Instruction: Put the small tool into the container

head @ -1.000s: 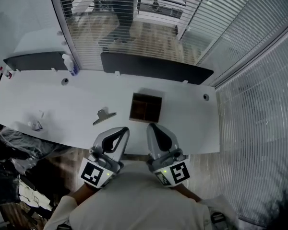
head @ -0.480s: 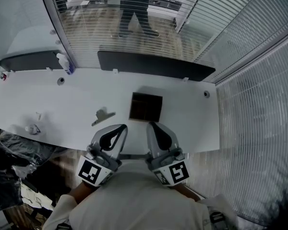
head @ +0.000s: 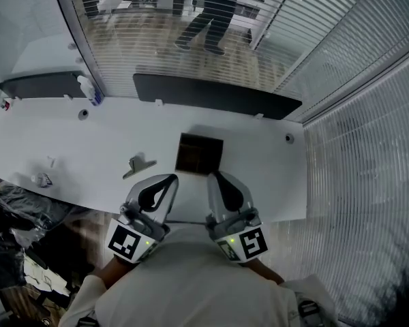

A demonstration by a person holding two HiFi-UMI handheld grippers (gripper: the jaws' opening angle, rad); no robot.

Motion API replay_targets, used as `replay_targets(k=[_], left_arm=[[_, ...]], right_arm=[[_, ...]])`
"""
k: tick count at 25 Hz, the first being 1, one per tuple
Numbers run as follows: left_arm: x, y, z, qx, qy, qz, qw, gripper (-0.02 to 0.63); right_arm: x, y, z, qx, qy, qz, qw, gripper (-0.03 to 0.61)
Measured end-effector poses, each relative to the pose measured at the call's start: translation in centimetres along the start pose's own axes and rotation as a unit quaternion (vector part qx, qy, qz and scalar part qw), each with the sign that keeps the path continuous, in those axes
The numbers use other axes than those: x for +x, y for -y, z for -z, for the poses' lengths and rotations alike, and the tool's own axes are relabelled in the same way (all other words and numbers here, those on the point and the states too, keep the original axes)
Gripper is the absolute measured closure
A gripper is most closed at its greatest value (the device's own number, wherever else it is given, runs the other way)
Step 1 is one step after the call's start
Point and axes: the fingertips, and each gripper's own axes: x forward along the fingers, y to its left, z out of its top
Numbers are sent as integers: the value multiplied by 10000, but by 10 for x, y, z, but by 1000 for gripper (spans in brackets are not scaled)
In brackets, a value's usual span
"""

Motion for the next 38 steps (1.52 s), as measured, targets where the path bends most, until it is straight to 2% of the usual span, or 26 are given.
replay_targets(k=[11, 16, 27, 38], left_arm=[[6, 1, 5, 279, -305, 121, 9991, 612], [0, -11, 6, 246, -446, 77, 9987, 612], [-33, -50, 34, 173, -717, -193, 9971, 611], [-59, -91, 72, 176, -1339, -384, 9901, 574]], right_arm=[[0, 9, 2, 62, -95, -108, 9999, 580], [13, 0, 8, 122, -307, -250, 9991, 580], [35, -25, 52, 411, -880, -692, 9929, 580], [57, -59, 87, 558, -1366, -1065, 9833, 580]])
